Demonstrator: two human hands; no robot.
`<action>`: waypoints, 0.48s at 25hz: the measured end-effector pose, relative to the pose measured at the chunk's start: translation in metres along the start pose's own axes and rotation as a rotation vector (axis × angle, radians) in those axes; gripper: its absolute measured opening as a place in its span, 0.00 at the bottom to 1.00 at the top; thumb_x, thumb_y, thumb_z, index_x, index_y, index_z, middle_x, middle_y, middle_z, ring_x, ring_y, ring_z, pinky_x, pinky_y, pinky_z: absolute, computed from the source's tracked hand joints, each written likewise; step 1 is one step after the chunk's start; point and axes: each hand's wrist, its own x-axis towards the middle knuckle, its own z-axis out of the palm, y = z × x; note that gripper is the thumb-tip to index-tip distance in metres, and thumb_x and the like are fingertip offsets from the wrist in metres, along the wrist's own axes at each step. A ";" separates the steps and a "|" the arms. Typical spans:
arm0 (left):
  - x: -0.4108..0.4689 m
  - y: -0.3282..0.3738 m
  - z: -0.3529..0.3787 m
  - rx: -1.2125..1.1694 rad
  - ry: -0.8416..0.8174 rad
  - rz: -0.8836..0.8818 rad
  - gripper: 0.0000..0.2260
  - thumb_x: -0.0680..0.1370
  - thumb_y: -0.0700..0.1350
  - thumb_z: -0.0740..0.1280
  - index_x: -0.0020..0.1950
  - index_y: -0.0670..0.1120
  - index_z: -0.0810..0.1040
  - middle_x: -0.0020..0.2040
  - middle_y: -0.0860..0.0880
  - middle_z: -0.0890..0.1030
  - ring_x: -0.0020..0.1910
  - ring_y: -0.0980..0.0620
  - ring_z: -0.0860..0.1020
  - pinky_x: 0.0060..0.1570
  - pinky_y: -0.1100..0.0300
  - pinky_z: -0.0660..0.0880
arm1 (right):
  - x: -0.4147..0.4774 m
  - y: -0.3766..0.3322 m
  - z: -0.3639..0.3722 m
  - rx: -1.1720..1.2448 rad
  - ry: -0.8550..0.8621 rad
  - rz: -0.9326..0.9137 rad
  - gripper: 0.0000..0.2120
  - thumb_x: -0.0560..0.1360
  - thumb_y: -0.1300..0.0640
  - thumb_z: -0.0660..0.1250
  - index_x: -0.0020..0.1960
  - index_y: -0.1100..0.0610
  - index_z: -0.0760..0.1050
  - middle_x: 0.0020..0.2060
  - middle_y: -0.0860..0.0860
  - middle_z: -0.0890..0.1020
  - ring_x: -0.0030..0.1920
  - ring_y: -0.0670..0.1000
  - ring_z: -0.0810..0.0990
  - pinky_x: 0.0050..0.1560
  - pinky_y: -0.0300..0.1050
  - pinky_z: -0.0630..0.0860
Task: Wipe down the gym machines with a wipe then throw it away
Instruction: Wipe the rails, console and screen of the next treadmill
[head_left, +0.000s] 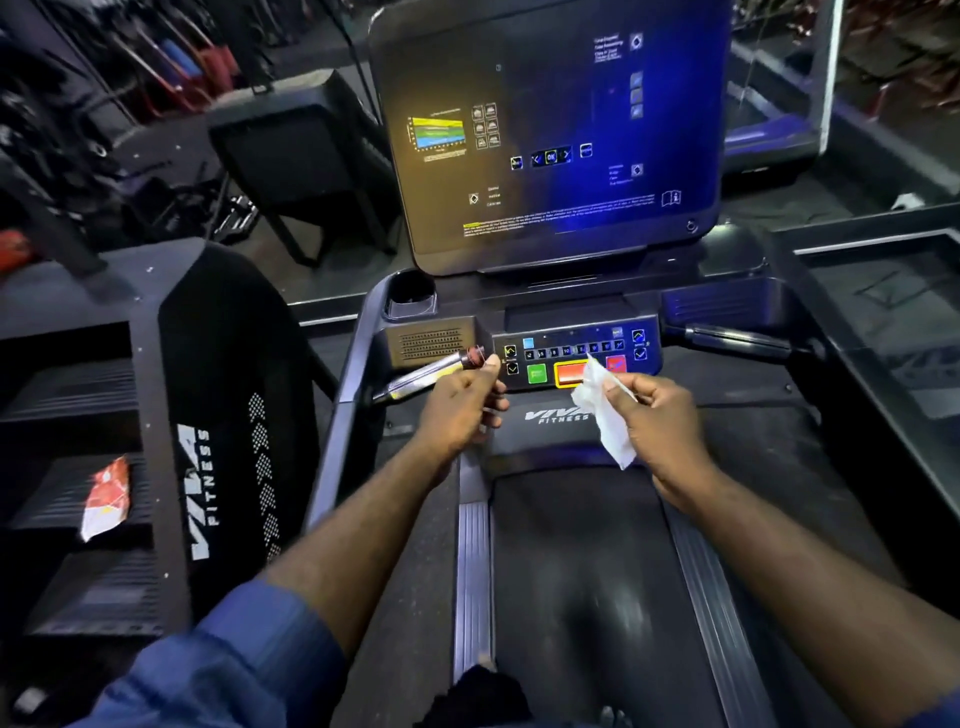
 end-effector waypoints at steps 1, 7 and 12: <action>0.010 -0.003 -0.001 0.016 0.004 -0.008 0.20 0.84 0.60 0.65 0.51 0.44 0.83 0.43 0.46 0.86 0.37 0.52 0.80 0.33 0.63 0.73 | 0.007 0.003 0.003 -0.038 -0.004 -0.012 0.13 0.71 0.33 0.71 0.47 0.39 0.86 0.42 0.46 0.89 0.48 0.56 0.88 0.52 0.61 0.83; 0.077 -0.009 -0.014 0.196 0.067 0.069 0.11 0.74 0.45 0.80 0.54 0.49 0.83 0.51 0.50 0.86 0.50 0.50 0.84 0.56 0.48 0.82 | 0.055 0.004 0.027 -0.064 0.041 -0.018 0.05 0.79 0.50 0.73 0.52 0.47 0.87 0.45 0.44 0.89 0.47 0.49 0.87 0.55 0.59 0.83; 0.140 -0.003 -0.037 0.461 -0.099 0.262 0.34 0.67 0.47 0.85 0.71 0.48 0.77 0.64 0.50 0.82 0.61 0.52 0.81 0.68 0.54 0.76 | 0.104 -0.009 0.067 -0.047 0.132 0.004 0.09 0.78 0.57 0.74 0.57 0.47 0.82 0.46 0.49 0.87 0.46 0.48 0.86 0.52 0.53 0.83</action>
